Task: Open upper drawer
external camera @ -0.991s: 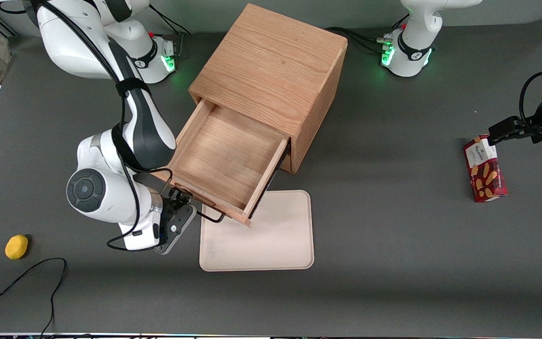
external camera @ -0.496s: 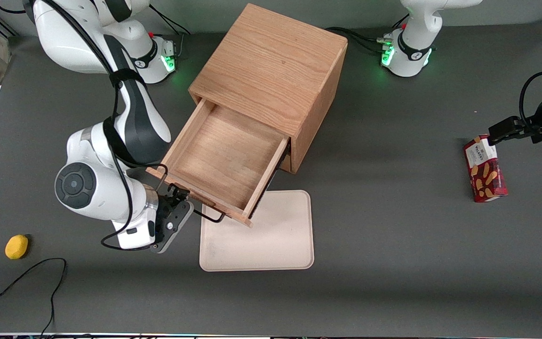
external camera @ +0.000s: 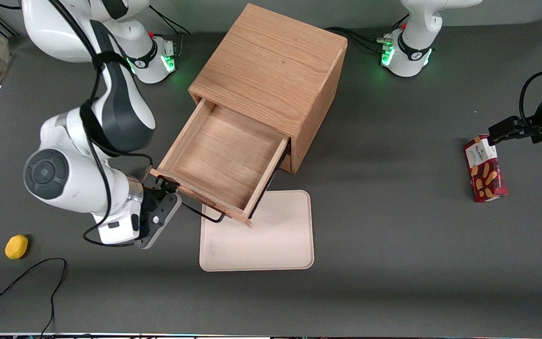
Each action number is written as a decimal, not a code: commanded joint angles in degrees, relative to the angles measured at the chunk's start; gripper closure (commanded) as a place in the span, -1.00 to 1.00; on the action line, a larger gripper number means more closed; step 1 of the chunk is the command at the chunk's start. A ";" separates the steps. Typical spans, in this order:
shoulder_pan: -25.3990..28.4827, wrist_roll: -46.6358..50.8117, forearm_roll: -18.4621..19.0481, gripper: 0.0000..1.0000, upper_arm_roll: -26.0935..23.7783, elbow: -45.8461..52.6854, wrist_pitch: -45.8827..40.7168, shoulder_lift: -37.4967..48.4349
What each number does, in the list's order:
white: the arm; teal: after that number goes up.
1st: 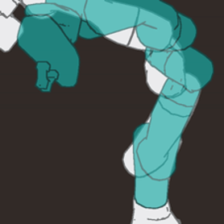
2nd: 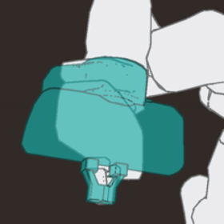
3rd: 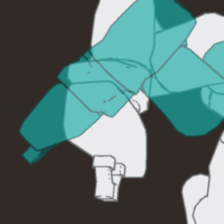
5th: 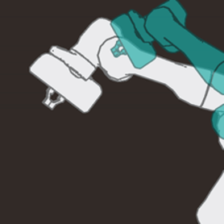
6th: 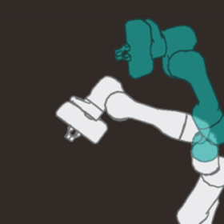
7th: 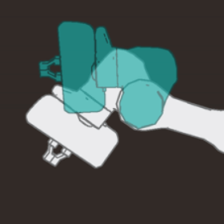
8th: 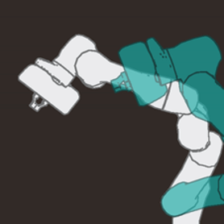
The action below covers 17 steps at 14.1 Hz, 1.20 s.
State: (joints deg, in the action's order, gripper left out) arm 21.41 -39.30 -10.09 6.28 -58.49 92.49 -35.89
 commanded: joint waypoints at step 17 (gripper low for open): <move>-2.76 13.90 1.47 -1.00 4.97 -8.29 -7.06 22.52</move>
State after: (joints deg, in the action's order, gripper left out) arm 19.89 -27.37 -9.78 10.92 -60.31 84.40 -18.58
